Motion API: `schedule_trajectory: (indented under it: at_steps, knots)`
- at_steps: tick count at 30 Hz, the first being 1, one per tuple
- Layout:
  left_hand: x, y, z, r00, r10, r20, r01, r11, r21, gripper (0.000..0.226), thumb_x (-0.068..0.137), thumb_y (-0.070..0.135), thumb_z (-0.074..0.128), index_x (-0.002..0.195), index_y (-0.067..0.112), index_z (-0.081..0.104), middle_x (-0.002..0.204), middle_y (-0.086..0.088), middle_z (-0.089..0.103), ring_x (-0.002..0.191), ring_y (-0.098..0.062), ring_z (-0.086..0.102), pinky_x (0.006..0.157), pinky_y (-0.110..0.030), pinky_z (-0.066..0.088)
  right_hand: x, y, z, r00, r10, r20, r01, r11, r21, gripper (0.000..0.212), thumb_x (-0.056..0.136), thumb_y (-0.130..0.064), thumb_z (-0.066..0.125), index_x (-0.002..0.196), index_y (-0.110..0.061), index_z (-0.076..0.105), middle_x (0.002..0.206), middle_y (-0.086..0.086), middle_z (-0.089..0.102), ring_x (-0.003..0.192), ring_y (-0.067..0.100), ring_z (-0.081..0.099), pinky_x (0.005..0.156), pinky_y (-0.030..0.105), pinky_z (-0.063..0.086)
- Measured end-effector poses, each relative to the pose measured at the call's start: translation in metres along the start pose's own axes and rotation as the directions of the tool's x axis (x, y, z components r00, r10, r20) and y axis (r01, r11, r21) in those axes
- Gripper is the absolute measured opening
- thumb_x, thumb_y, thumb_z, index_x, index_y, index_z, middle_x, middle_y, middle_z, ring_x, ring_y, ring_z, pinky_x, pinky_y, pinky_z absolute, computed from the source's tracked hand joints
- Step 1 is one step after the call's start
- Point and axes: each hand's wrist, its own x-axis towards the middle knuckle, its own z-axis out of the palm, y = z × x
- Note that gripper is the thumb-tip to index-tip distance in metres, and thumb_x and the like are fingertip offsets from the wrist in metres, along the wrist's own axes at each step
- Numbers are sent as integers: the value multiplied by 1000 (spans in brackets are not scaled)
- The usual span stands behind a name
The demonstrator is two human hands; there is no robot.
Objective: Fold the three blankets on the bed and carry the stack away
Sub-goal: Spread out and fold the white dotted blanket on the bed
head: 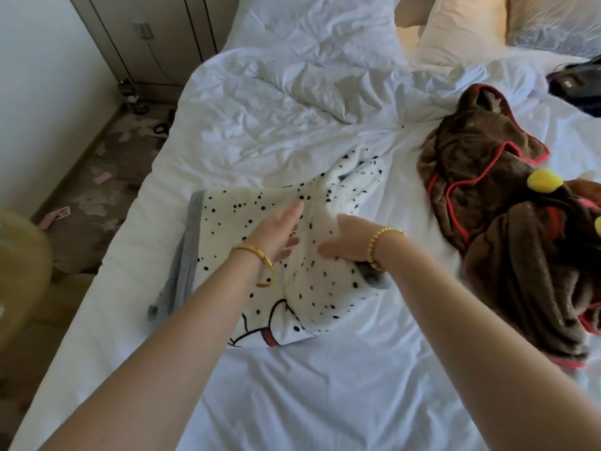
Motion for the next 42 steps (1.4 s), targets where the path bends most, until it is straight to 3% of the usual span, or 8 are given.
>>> schedule_trajectory:
  at_steps: [3, 11, 14, 20, 24, 26, 36, 42]
  knots:
    - [3, 12, -26, 988, -152, 18, 152, 988, -4, 91, 71, 70, 57, 143, 23, 29, 143, -5, 42, 117, -22, 51, 94, -39, 48, 4, -65, 44, 976, -211, 60, 219, 955, -201, 35, 95, -22, 48, 126, -5, 50, 117, 10, 60, 105, 24, 58, 91, 32, 48]
    - [6, -75, -108, 889, -326, -323, 358, 933, 44, 57, 89, 23, 54, 141, 9, 35, 140, -15, 44, 122, -33, 46, 96, -36, 40, 13, -54, 115, 989, -145, -31, 140, 850, 508, 35, 95, -18, 45, 128, -24, 55, 111, -8, 62, 105, 21, 58, 79, 9, 44]
    - [6, -86, -132, 864, -327, -383, 355, 935, 4, 51, 92, 20, 46, 140, 8, 33, 138, -15, 45, 122, -33, 45, 94, -35, 36, 28, -33, 128, 921, -110, -373, 226, 932, 283, 40, 95, -17, 40, 132, -28, 50, 135, -7, 46, 128, 15, 35, 103, 19, 29]
    - [19, -76, -144, 882, -191, -431, 397, 793, 462, 69, 93, 11, 45, 149, 15, 3, 146, -17, 29, 129, -36, 37, 103, -42, 36, 47, -33, 173, 979, -185, -92, 167, 971, -169, 46, 93, -52, 28, 138, -50, 19, 156, -11, -7, 144, 21, -12, 117, 47, 0]
    - [26, -67, -113, 803, 503, -318, -55, 595, 802, 63, 89, 10, 46, 147, 15, 21, 150, -13, 30, 137, -32, 28, 112, -46, 25, 51, -44, 170, 935, -179, -305, 222, 968, 115, 37, 94, -24, 40, 125, -37, 55, 148, -9, 37, 139, 13, 28, 114, 35, 24]
    - [31, -88, -94, 881, 424, -211, -35, 502, 864, 58, 96, 29, 35, 148, 30, 12, 157, -4, 12, 144, -28, 9, 114, -52, 11, 50, -45, 172, 857, 12, -516, 198, 915, 350, 38, 89, -10, 44, 117, -26, 64, 134, -9, 54, 128, 13, 45, 104, 23, 35]
    - [70, -179, -105, 935, 83, -344, 265, 481, 836, 54, 93, 50, 3, 141, 44, -20, 155, 9, -22, 144, -31, -14, 112, -59, 0, 75, -31, 235, 919, -101, -380, -13, 958, -286, 61, 87, -42, 13, 146, -34, 25, 158, -1, 8, 146, 29, 1, 114, 52, 5]
    - [73, -147, -103, 825, 348, -446, 100, 686, 721, 51, 95, 14, 34, 145, 14, 24, 157, -7, 8, 145, -27, -8, 116, -42, -6, 99, -35, 168, 789, -36, -614, 120, 988, 97, 35, 89, -13, 41, 116, -21, 63, 116, -1, 64, 109, 22, 57, 85, 27, 42]
